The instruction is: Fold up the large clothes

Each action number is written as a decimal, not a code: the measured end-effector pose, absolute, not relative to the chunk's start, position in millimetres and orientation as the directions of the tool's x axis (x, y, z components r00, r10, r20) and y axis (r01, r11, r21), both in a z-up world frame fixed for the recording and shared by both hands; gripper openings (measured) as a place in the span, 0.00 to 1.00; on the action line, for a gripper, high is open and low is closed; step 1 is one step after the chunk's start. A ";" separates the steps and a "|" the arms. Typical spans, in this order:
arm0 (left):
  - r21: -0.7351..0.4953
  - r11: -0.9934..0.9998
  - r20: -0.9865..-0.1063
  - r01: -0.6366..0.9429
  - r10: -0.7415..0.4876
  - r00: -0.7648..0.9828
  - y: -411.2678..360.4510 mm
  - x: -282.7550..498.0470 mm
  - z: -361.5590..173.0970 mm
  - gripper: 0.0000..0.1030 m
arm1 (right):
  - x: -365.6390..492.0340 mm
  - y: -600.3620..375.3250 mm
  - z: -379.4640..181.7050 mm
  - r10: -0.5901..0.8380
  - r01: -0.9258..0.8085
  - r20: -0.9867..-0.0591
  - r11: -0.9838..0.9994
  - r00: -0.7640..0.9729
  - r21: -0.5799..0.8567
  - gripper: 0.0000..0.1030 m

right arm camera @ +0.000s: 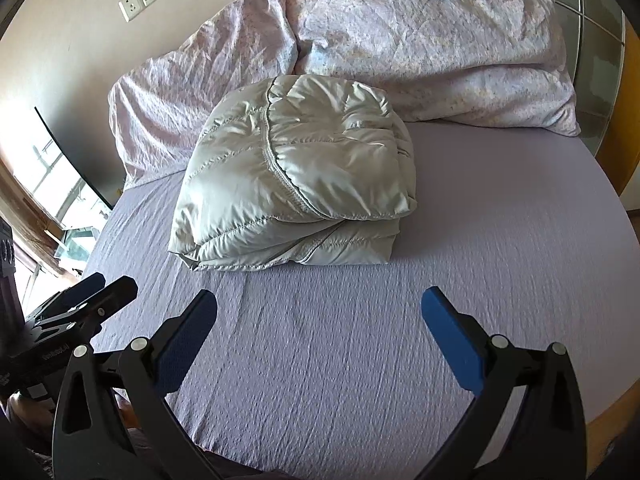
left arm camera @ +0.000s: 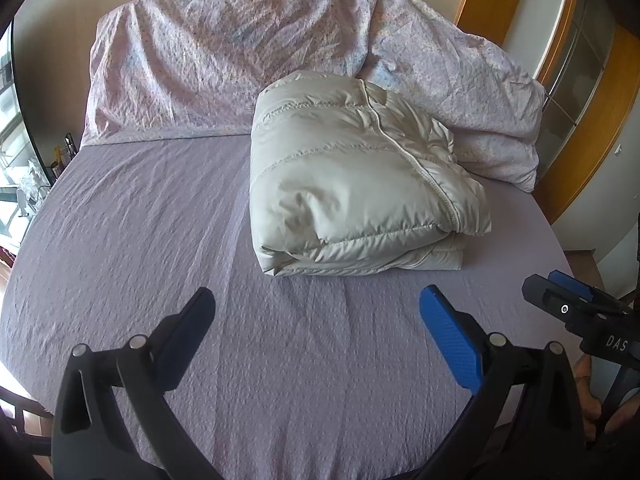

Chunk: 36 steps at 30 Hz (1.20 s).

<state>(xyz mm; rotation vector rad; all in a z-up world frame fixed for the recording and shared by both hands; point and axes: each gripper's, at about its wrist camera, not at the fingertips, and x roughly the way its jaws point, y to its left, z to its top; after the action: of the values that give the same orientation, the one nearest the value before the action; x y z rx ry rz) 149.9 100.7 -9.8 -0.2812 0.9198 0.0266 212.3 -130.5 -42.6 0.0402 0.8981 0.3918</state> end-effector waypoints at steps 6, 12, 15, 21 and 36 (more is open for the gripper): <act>-0.228 0.964 -0.787 -0.134 -0.101 0.609 98.6 152.6 -9.4 0.98 | 215.2 -132.1 -42.8 0.349 -0.313 -0.754 0.929 0.557 0.199 0.99; -0.231 0.964 -0.789 -0.133 -0.105 0.606 97.6 155.7 -10.4 0.98 | 217.0 -132.7 -43.4 0.347 -0.310 -0.754 0.930 0.557 0.198 0.99; -0.228 0.964 -0.790 -0.135 -0.103 0.604 97.7 156.3 -10.5 0.98 | 217.5 -133.0 -43.8 0.346 -0.310 -0.755 0.930 0.556 0.198 0.99; -0.226 0.964 -0.794 -0.137 -0.100 0.600 98.7 157.3 -12.5 0.98 | 217.6 -133.3 -43.5 0.346 -0.308 -0.754 0.930 0.558 0.198 0.99; -0.225 0.965 -0.794 -0.137 -0.100 0.599 97.8 158.4 -13.2 0.98 | 218.7 -133.4 -43.6 0.346 -0.310 -0.755 0.930 0.557 0.198 0.99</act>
<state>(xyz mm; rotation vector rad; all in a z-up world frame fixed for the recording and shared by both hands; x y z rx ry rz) 158.4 97.8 -13.2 -0.2763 0.9311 0.0218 218.7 -133.4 -43.6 0.0438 0.9002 0.3868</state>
